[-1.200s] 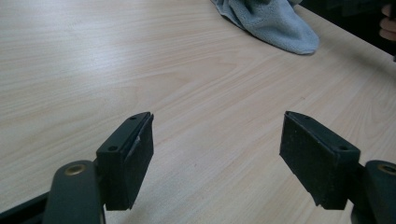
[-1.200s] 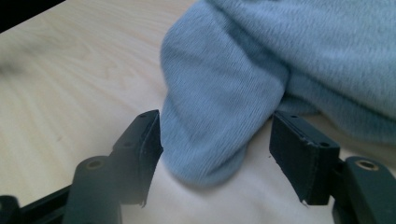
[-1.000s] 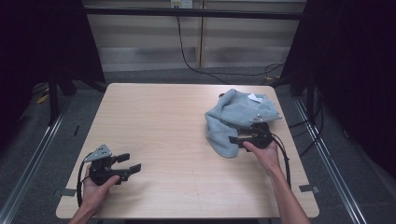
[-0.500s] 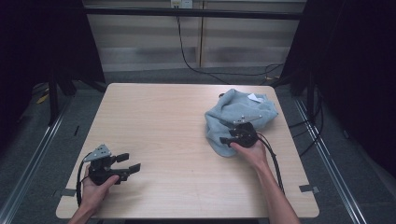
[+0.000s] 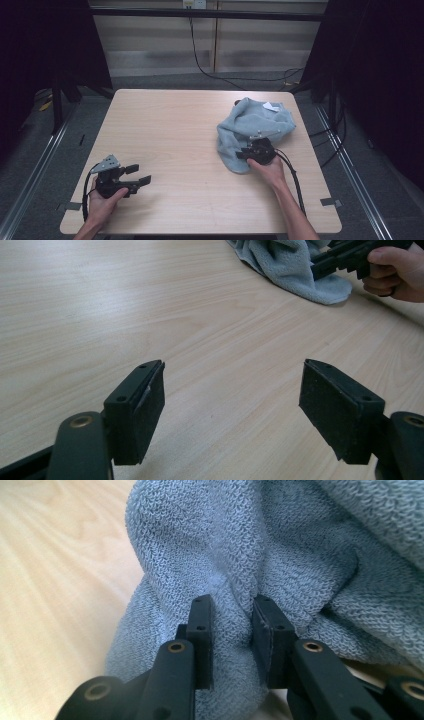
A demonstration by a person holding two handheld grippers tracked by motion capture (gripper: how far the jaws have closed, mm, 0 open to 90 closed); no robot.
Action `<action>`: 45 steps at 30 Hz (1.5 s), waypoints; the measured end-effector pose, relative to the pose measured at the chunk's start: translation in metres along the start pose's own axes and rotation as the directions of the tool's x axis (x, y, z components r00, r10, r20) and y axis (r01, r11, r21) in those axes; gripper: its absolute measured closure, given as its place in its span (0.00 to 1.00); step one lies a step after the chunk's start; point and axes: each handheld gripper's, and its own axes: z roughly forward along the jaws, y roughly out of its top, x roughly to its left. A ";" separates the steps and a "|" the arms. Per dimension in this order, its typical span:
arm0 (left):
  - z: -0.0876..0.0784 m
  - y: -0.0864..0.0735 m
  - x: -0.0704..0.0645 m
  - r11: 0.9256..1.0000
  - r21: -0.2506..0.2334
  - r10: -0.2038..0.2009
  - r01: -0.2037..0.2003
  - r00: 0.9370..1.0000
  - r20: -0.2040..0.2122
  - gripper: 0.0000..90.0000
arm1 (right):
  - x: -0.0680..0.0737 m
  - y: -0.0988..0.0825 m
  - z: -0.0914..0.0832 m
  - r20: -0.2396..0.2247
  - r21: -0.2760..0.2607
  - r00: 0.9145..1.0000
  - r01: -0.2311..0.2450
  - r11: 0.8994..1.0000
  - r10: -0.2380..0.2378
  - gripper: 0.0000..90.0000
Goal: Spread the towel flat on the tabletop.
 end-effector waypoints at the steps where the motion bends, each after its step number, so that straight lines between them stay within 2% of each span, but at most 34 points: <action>1: 0.000 0.000 0.000 1.000 0.000 0.000 0.000 1.000 0.000 0.29 | 0.000 0.000 0.000 0.000 0.000 1.000 0.000 1.000 0.000 0.80; 2: 0.000 0.000 0.000 1.000 -0.001 0.000 0.000 1.000 0.001 0.29 | 0.007 -0.003 -0.001 -0.013 -0.001 1.000 -0.001 1.000 0.001 0.80; 6: 0.000 0.000 0.000 1.000 0.001 0.001 -0.001 1.000 -0.001 0.29 | 0.016 -0.007 -0.002 -0.030 -0.005 0.999 0.012 1.000 -0.012 0.80; 7: 0.001 0.000 0.000 1.000 0.003 0.001 -0.001 1.000 -0.003 0.29 | 0.025 -0.009 -0.003 -0.043 -0.004 0.999 0.020 1.000 -0.020 0.80; 11: 0.002 0.000 -0.001 1.000 0.003 -0.003 0.003 1.000 -0.001 0.29 | 0.035 -0.010 -0.002 -0.053 -0.005 0.998 0.040 0.999 -0.040 0.80; 13: 0.003 0.001 -0.002 1.000 0.003 -0.005 0.006 1.000 -0.001 0.30 | 0.046 -0.012 -0.001 -0.081 0.002 0.995 0.050 0.999 -0.050 0.80; 15: 0.004 0.001 -0.002 1.000 0.004 0.000 0.000 1.000 0.002 0.30 | 0.049 -0.012 -0.001 -0.087 0.004 0.995 0.054 0.999 -0.053 0.80; 16: 0.005 0.002 -0.003 1.000 0.010 0.003 -0.003 1.000 0.005 0.30 | 0.061 -0.013 -0.001 -0.105 0.008 0.992 0.073 0.997 -0.071 0.80; 17: 0.005 0.002 -0.003 1.000 0.010 0.003 -0.003 1.000 0.005 0.30 | 0.061 -0.013 -0.001 -0.105 0.008 0.992 0.073 0.997 -0.071 0.80; 18: 0.006 0.002 -0.004 1.000 0.009 0.001 -0.001 1.000 0.008 0.30 | 0.072 -0.014 0.000 -0.117 0.010 0.987 0.114 0.993 -0.112 0.80; 20: 0.008 0.003 -0.005 1.000 0.012 0.004 -0.004 1.000 0.011 0.31 | 0.074 -0.014 0.001 -0.126 0.008 0.986 0.113 0.994 -0.111 0.80; 21: 0.010 0.005 -0.007 1.000 0.010 0.010 -0.011 1.000 0.018 0.32 | 0.081 -0.016 0.002 -0.140 0.002 0.984 0.114 0.993 -0.113 0.80; 27: 0.014 0.006 -0.011 0.999 0.029 0.024 -0.025 0.999 0.034 0.32 | 0.098 -0.018 0.005 -0.183 -0.002 0.975 0.125 0.992 -0.124 0.80; 29: 0.015 0.006 -0.011 0.999 0.030 0.026 -0.027 0.999 0.031 0.32 | 0.109 -0.020 0.005 -0.209 -0.001 0.968 0.139 0.990 -0.136 0.80; 30: 0.014 0.006 -0.011 0.999 0.031 0.026 -0.027 0.999 0.027 0.32 | 0.118 -0.023 0.003 -0.232 -0.004 0.959 0.168 0.986 -0.164 0.80; 32: 0.014 0.006 -0.011 0.999 0.023 0.025 -0.025 1.000 0.017 0.32 | 0.124 -0.026 0.000 -0.249 -0.003 0.954 0.173 0.985 -0.169 0.79; 34: 0.016 0.007 -0.011 0.999 0.024 0.021 -0.022 1.000 0.013 0.32 | 0.127 -0.027 -0.002 -0.258 0.001 0.953 0.166 0.986 -0.160 0.77; 35: 0.018 0.009 -0.010 0.999 0.030 0.026 -0.026 1.000 0.009 0.32 | 0.128 -0.026 -0.005 -0.261 -0.001 0.950 0.180 0.984 -0.174 0.74; 36: 0.021 0.011 -0.010 0.999 0.029 0.023 -0.023 1.000 -0.002 0.32 | 0.127 -0.024 -0.009 -0.257 -0.009 0.950 0.181 0.983 -0.178 0.71; 37: 0.023 0.014 -0.009 0.999 0.029 0.023 -0.023 1.000 -0.003 0.32 | 0.120 -0.019 -0.018 -0.249 -0.035 0.954 0.164 0.986 -0.168 0.67; 38: 0.025 0.017 -0.009 0.999 0.025 0.023 -0.023 1.000 -0.001 0.32 | 0.120 -0.019 -0.018 -0.249 -0.035 0.954 0.164 0.986 -0.168 0.67; 39: 0.027 0.022 -0.009 0.999 0.032 0.021 -0.021 1.000 -0.001 0.32 | 0.115 -0.016 -0.023 -0.239 -0.050 0.959 0.147 0.988 -0.155 0.65; 40: 0.030 0.026 -0.009 0.999 0.028 0.023 -0.023 1.000 0.005 0.32 | 0.103 -0.009 -0.033 -0.204 -0.075 0.969 0.125 0.989 -0.137 0.61; 41: 0.036 0.035 -0.011 0.999 0.026 0.031 -0.031 0.999 0.015 0.32 | 0.098 -0.006 -0.037 -0.192 -0.084 0.972 0.122 0.989 -0.136 0.60; 42: 0.036 0.035 -0.011 0.999 0.026 0.031 -0.031 0.999 0.015 0.32 | 0.091 -0.002 -0.043 -0.168 -0.095 0.977 0.114 0.989 -0.129 0.59; 43: 0.047 0.046 -0.014 0.999 0.026 0.036 -0.037 0.998 0.045 0.33 | 0.083 0.003 -0.049 -0.141 -0.113 0.983 0.104 0.988 -0.119 0.57; 44: 0.047 0.046 -0.014 0.999 0.026 0.036 -0.037 0.998 0.045 0.34 | 0.083 0.003 -0.049 -0.141 -0.113 0.983 0.104 0.988 -0.119 0.57; 45: 0.055 0.051 -0.016 0.999 0.025 0.042 -0.043 0.998 0.055 0.36 | 0.068 0.012 -0.056 -0.099 -0.126 0.990 0.088 0.988 -0.101 0.52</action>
